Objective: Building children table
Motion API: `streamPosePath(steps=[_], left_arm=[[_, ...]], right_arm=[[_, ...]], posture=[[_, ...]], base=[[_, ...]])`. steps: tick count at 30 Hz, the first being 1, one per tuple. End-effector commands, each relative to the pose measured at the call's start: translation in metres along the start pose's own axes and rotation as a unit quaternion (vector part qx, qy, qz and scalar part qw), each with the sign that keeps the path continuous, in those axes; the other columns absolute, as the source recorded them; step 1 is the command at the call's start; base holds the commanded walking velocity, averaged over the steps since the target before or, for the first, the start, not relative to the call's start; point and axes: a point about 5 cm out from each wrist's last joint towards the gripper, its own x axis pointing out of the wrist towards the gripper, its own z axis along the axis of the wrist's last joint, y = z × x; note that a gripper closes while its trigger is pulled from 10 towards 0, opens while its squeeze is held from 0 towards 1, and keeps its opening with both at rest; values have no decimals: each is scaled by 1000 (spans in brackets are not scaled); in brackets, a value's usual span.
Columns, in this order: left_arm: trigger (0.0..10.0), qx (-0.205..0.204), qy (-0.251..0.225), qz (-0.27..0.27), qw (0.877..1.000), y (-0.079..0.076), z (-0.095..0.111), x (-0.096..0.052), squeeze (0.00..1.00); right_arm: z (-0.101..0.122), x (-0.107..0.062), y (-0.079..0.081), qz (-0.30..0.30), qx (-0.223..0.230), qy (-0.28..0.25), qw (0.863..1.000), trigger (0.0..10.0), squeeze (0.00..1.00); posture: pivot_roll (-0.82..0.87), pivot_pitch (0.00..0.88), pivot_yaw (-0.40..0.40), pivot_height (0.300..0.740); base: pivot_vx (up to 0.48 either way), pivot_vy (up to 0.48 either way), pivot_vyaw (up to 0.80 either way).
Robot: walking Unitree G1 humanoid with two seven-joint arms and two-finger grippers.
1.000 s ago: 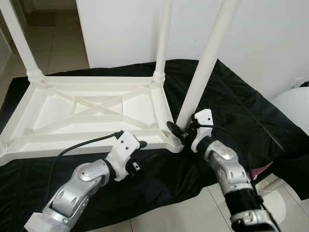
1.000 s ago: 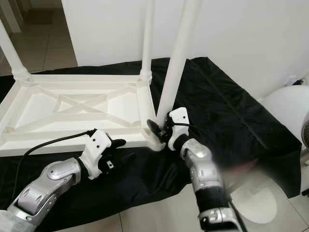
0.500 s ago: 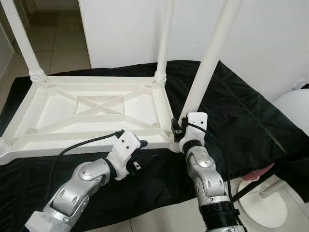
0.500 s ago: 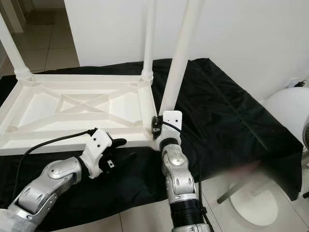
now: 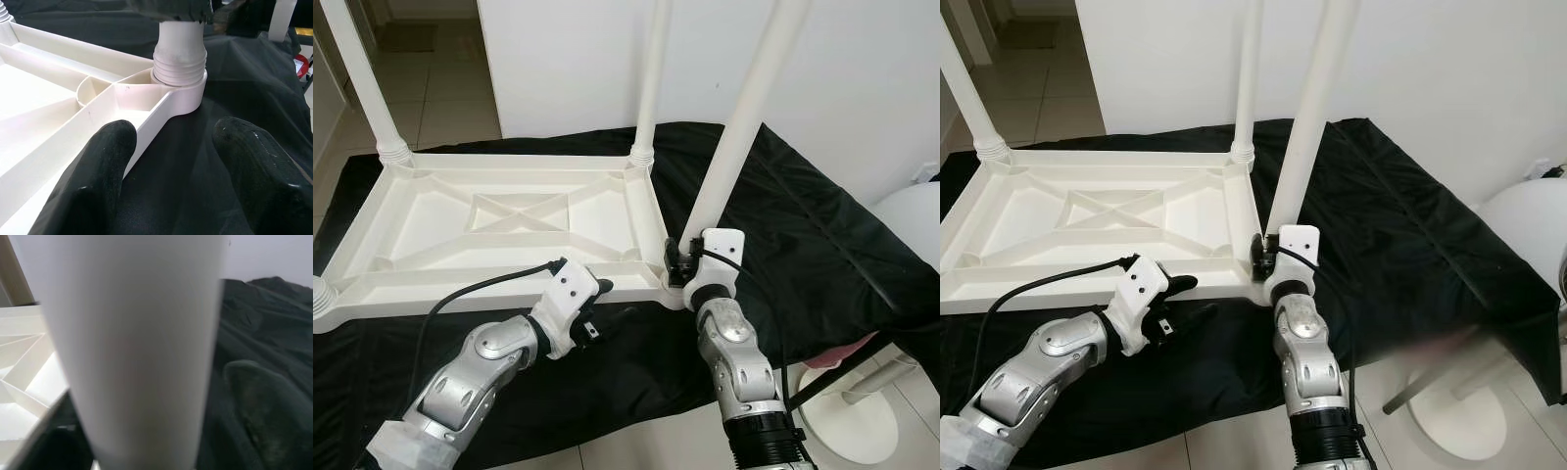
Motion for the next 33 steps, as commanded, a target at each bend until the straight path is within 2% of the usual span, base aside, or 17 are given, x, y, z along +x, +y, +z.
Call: streamPosePath(steps=[1,4,5,6,7,8,9,12,14,20,22,25,26,29,30,31,33], left_arm=[[10000,10,-6,-39,999,-1,3,1,0],[10000,11,-7,-40,999,-1,4,2,0],[10000,13,-7,-41,999,-1,4,2,0],[10000,13,-7,-41,999,-1,4,2,0],[10000,14,-7,-42,999,-1,4,2,0],[10000,14,-7,-42,999,-1,4,2,0],[10000,15,-6,-43,999,0,4,3,0],[10000,16,-7,-42,999,0,4,3,0],[10000,16,-8,-42,999,0,5,3,0],[10000,15,-8,-41,999,1,5,3,0],[10000,15,-8,-43,999,0,5,3,0],[10000,15,-8,-45,999,1,5,3,0],[10000,16,-8,-47,999,1,6,3,0],[10000,17,-8,-49,999,0,6,4,0],[10000,17,-8,-50,999,0,6,4,0],[10000,17,-8,-50,999,0,6,4,0],[10000,17,-8,-51,999,0,6,4,0]], right_arm=[[0,0,-2,25,-5,-2,1000,10000,1000],[1,1,-3,44,-14,-3,999,10000,1000],[1,2,-4,61,-19,-1,998,10000,910],[1,2,-4,61,-19,-1,998,10000,910],[1,2,-4,82,-17,4,996,10000,427],[1,2,-4,82,-17,4,996,10000,427],[0,3,-5,120,-20,10,993,10000,0],[-2,5,-11,229,-32,17,973,10000,0],[-2,6,-14,256,-25,20,966,10000,0],[1,15,-27,293,-55,20,954,10000,0],[2,19,-33,324,-78,26,943,10000,0],[2,23,-35,342,-89,31,935,10000,0],[2,25,-36,352,-98,36,930,8510,0],[1,27,-37,361,-110,41,925,8510,0],[-1,28,-38,368,-119,49,921,1412,0],[-3,28,-38,378,-123,56,916,0,0],[-5,28,-39,391,-130,62,909,0,0]], posture=[[10,0,-43,740],[8,0,-41,740],[7,0,-39,740],[7,0,-39,740],[6,0,-39,740],[6,0,-39,740],[5,0,-38,740],[8,0,-41,740],[10,0,-41,740],[10,0,-32,740],[9,0,-29,740],[6,0,-22,740],[6,0,-22,740],[6,0,-21,740],[6,0,-20,740],[7,0,-20,740],[7,0,-19,740]], base=[[0,0,0],[0,0,0],[0,0,0],[0,0,0],[0,0,0],[0,0,0],[0,0,0],[0,0,0],[0,0,0],[0,0,0],[0,0,0],[0,0,0],[0,0,0],[0,0,0],[0,0,0],[0,0,0],[0,0,0]])
